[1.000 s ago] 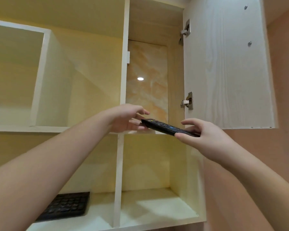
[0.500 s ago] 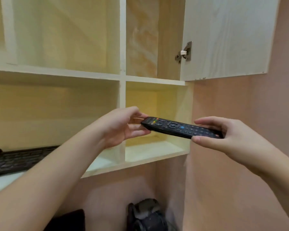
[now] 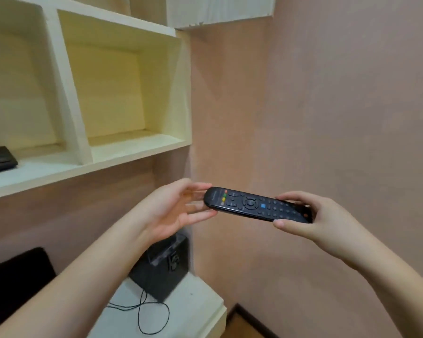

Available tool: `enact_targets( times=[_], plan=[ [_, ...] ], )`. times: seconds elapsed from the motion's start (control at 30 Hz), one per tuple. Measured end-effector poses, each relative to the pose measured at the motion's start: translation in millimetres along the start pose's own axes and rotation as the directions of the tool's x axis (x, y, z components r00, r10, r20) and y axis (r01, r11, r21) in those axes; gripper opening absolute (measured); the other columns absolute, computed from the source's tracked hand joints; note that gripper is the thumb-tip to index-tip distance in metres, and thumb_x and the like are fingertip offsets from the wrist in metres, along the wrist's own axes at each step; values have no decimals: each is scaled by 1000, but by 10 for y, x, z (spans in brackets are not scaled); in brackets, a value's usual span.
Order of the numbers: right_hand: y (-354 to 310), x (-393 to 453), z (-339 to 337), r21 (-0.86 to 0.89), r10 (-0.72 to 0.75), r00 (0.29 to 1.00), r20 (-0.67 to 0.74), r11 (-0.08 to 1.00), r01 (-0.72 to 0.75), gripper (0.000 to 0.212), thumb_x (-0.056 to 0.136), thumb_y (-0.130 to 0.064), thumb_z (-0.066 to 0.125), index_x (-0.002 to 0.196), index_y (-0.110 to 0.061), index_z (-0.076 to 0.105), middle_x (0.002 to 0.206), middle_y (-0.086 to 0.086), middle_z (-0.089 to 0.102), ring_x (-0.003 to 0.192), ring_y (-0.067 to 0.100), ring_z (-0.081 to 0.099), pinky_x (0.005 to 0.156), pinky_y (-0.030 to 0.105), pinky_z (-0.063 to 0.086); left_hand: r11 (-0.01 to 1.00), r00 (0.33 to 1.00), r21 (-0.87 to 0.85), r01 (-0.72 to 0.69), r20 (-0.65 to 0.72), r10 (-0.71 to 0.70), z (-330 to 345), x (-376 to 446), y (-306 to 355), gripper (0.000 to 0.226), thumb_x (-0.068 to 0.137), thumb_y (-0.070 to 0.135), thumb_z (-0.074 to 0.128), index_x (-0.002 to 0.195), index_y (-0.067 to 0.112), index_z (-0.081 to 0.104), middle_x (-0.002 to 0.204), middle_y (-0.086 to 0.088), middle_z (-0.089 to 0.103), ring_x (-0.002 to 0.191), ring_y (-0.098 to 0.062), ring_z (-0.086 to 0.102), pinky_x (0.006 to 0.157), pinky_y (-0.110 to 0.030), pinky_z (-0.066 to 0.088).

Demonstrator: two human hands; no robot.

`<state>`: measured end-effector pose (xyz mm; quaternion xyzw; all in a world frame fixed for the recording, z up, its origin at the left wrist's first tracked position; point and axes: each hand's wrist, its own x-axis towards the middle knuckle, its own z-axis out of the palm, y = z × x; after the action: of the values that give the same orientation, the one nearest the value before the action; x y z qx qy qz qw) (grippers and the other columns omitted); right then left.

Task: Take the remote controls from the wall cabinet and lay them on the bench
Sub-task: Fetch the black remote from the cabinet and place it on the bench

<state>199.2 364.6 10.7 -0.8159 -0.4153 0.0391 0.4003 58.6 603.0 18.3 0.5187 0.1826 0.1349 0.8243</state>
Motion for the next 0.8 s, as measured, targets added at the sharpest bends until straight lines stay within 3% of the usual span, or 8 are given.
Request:
enact_targets(
  times=[0.1,0.33,0.6,0.7,0.8],
  plan=[
    [391,-371,-121,-58,77,996,-53,995,-80,44,66,-44,81,106,-41,63,99,-22,68,87,-12,60,70,4,42,995,994,-20,100,34,-99,315,72,-455,35,92,7,46,122,-7,59,126,-26,58,94,-34,66,81,-45,59],
    [1207,-1550,-616,-26,309,934,-181,947,-319,45,63,-43,84,101,-37,61,102,-15,66,92,-3,60,71,9,39,974,961,49,221,161,-226,1364,99,-1454,34,84,8,53,116,-2,62,114,-22,65,100,-34,66,72,-39,62],
    [1712,-2901,-1172,157,496,797,-346,868,-472,47,65,-41,84,106,-36,61,101,-19,66,91,-5,60,75,5,42,957,913,143,251,293,-283,2550,-170,-2365,27,93,5,46,114,-4,61,99,-17,64,91,-30,66,73,-39,62],
    [1805,-3331,-1320,283,552,734,-396,834,-474,47,66,-40,83,107,-33,63,103,-13,69,93,1,65,86,17,49,947,880,162,278,353,-319,2875,-271,-2593,28,92,5,45,113,-5,61,98,-18,64,94,-32,66,77,-41,60],
    [1841,-3727,-1438,387,611,663,-433,790,-476,48,69,-37,82,112,-32,62,107,-11,69,94,3,66,85,13,48,927,831,206,313,412,-373,3155,-330,-2802,29,92,5,47,115,-7,61,103,-20,64,95,-32,67,76,-41,61]
  ],
)
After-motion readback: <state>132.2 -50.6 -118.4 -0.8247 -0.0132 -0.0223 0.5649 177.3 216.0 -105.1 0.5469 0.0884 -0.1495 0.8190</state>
